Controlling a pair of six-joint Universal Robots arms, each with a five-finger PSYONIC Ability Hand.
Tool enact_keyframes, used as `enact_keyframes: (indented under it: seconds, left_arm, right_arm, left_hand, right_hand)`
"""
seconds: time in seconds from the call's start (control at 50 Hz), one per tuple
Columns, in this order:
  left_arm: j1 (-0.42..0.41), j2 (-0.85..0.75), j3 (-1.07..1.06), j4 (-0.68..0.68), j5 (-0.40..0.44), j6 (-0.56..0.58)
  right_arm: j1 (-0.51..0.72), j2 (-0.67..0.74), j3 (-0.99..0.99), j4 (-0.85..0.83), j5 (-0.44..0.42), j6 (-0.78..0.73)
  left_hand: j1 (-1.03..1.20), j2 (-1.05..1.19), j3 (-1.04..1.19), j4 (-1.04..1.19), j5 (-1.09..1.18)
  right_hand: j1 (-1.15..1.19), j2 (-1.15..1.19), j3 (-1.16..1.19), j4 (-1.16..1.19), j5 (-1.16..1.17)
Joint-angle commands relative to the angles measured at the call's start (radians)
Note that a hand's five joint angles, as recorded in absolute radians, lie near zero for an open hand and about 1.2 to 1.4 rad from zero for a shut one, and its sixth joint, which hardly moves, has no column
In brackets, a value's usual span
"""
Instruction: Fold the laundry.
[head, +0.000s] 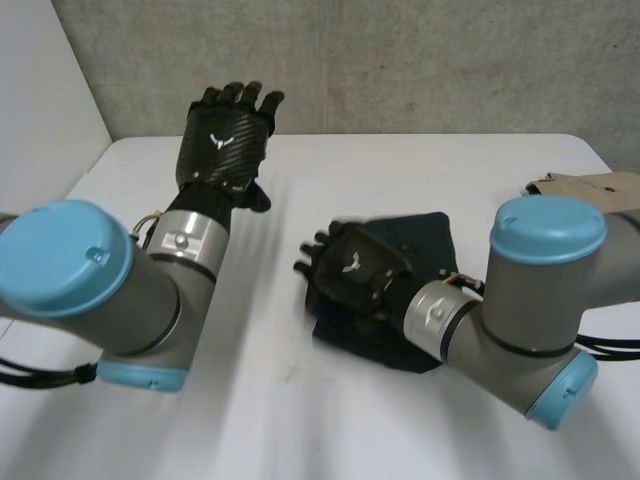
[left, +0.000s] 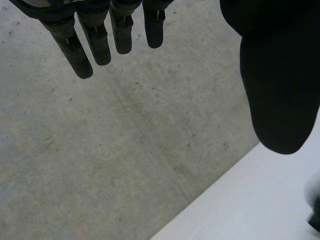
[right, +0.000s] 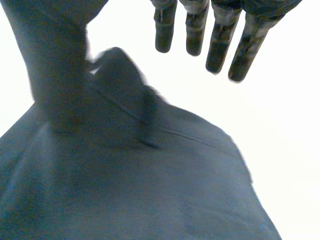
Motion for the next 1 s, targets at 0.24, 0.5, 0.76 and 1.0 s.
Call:
enact_keyframes:
  seconds: [0.24, 0.5, 0.76, 1.0]
  left_arm:
    - [-0.140, -0.269, 0.372, -0.318, 0.144, -0.092]
    - [-0.165, -0.485, 0.495, -0.530, 0.151, -0.090]
    - [-0.133, -0.498, 0.509, -0.605, 0.110, -0.058]
    - [-0.134, -0.327, 0.458, -0.584, 0.112, -0.053]
  right_arm:
    - [-0.318, -0.232, 0.022, 0.141, 0.113, 0.743]
    - [-0.310, 0.007, -0.033, 0.151, 0.112, 0.688]
    - [-0.274, 0.143, -0.089, 0.152, 0.268, 0.439]
    - [-0.278, -0.012, -0.020, 0.120, 0.288, 0.430]
  left_hand:
    - [-0.009, -0.023, -0.028, -0.022, -0.041]
    - [-0.003, -0.017, -0.023, -0.017, -0.035]
    - [0.006, -0.008, -0.014, -0.008, -0.026]
    - [-0.016, -0.029, -0.035, -0.029, -0.047]
  right_hand:
    - [-0.190, -0.282, -0.296, -0.293, -0.321]
    - [-0.190, -0.282, -0.296, -0.293, -0.321]
    - [-0.190, -0.282, -0.296, -0.293, -0.321]
    - [-0.190, -0.282, -0.296, -0.293, -0.321]
